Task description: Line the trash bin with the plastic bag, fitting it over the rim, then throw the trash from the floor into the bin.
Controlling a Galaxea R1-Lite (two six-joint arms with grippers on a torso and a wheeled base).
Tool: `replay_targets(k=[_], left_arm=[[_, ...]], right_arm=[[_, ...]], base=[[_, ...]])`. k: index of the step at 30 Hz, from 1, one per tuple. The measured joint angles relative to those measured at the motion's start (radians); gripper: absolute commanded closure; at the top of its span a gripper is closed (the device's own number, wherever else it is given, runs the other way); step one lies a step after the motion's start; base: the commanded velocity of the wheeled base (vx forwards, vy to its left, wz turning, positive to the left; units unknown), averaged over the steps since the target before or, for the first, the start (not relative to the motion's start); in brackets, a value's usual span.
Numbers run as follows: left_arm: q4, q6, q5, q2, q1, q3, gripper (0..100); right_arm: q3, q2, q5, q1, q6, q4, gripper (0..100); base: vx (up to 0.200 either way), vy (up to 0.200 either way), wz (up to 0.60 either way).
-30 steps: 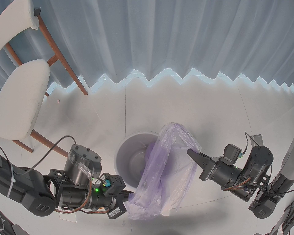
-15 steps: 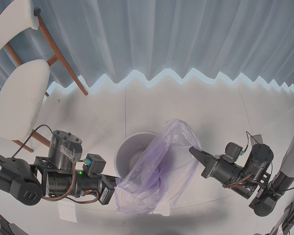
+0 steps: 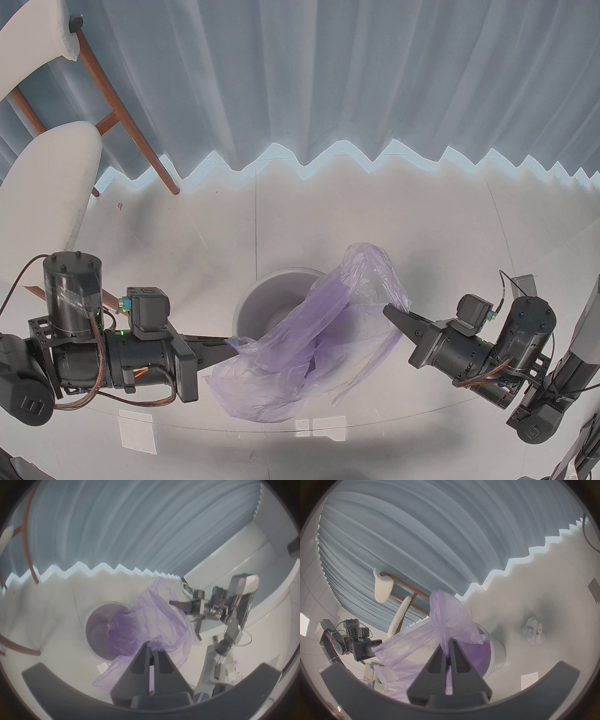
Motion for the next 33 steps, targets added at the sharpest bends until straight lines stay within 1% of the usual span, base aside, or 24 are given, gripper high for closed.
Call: replay_targets(k=[2,4,7,9,11,15,19,23,25,30,33], left_arm=[[-0.07,-0.059,-0.001,-0.003,0.006,0.023,100],[-0.184,-0.115,0.003,-0.005,0.012,0.04,100],[-0.318,-0.171,0.012,-0.007,0.013,0.059,100],[-0.396,-0.203,0.026,-0.009,-0.001,0.074,100],[-0.438,-0.222,0.042,-0.009,-0.027,0.092,100],[-0.463,-0.218,0.06,0.002,-0.058,0.112,100],[-0.464,-0.211,0.054,0.011,-0.039,0.12,100],[-0.46,-0.155,0.052,0.013,-0.014,0.125,100],[-0.458,-0.145,0.054,0.013,-0.01,0.133,100],[-0.461,-0.141,0.061,0.017,0.002,0.147,100],[-0.465,-0.141,0.071,0.022,0.018,0.148,100]], right_arm=[[0.0,0.0,0.0,0.002,0.001,0.0,100],[0.0,0.0,-0.001,0.003,0.001,0.0,100],[-0.001,0.0,-0.001,0.005,0.003,0.0,100],[-0.001,0.0,-0.001,0.007,0.003,0.0,100],[-0.001,0.0,-0.002,0.01,0.004,0.0,100],[-0.001,-0.001,-0.002,0.016,0.005,0.0,100],[0.0,-0.001,0.0,0.018,0.007,0.0,100],[-0.013,-0.003,0.01,0.018,0.008,0.001,100],[-0.034,-0.004,0.022,0.018,0.008,0.009,100],[-0.113,-0.004,0.04,0.013,0.013,0.097,100],[-0.184,-0.004,0.053,0.005,0.034,0.164,100]], base=[[0.0,0.0,0.0],[0.0,0.0,0.0],[0.0,0.0,0.0],[0.0,0.0,0.0],[0.0,0.0,0.0],[0.0,0.0,0.0],[0.0,0.0,0.0],[0.0,0.0,0.0],[0.0,0.0,0.0],[0.0,0.0,0.0],[0.0,0.0,0.0]])
